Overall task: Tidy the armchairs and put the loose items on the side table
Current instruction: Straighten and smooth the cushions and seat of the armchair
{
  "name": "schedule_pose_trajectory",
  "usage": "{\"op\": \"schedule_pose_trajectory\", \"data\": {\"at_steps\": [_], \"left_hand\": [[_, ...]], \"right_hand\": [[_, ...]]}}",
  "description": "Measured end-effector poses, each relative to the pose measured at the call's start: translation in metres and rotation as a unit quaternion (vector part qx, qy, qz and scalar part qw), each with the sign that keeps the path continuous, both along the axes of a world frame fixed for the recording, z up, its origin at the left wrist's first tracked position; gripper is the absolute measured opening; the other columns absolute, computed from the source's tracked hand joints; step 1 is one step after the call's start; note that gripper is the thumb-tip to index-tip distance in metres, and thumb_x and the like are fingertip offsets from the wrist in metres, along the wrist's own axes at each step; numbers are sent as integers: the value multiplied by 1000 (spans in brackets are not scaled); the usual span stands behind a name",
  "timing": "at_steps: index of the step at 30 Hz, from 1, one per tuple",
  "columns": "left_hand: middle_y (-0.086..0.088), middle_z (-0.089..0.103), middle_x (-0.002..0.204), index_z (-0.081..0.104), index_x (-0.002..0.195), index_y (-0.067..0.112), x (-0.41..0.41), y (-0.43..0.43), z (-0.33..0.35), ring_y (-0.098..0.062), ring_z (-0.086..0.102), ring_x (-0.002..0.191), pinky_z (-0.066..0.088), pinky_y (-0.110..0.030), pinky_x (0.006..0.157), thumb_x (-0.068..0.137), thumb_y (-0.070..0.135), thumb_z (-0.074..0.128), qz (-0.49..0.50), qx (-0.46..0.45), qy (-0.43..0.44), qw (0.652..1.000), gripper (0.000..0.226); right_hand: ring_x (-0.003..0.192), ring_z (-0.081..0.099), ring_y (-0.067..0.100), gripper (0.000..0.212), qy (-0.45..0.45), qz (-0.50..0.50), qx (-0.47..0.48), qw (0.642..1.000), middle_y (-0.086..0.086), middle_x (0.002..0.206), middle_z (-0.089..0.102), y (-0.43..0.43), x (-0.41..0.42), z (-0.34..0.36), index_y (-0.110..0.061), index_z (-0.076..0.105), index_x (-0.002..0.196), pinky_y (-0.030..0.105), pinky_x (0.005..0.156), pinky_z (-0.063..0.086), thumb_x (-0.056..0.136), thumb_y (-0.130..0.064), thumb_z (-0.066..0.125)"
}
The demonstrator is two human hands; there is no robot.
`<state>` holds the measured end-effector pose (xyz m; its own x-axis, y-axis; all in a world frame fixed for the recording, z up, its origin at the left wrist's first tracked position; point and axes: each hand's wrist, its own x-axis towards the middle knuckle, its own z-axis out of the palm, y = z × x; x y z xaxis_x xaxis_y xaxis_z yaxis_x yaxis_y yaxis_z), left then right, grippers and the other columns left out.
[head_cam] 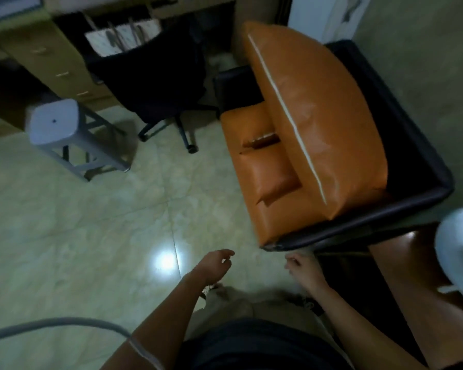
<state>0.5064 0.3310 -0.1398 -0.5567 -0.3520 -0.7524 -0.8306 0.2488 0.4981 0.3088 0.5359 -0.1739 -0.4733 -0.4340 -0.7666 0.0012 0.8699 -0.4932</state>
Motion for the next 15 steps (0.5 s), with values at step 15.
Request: {"op": "schedule_pose_trajectory", "data": {"at_steps": [15], "left_hand": [[-12, 62, 133, 60, 132, 14, 146, -154, -46, -24, 60, 119, 47, -28, 96, 98, 15, 50, 108, 33, -112, 987, 35]], "right_hand": [[96, 67, 16, 18, 9, 100, -27, 995, -1, 105, 73, -215, 71, 38, -21, 67, 111, 26, 80, 49, 101, -17, 53]]}}
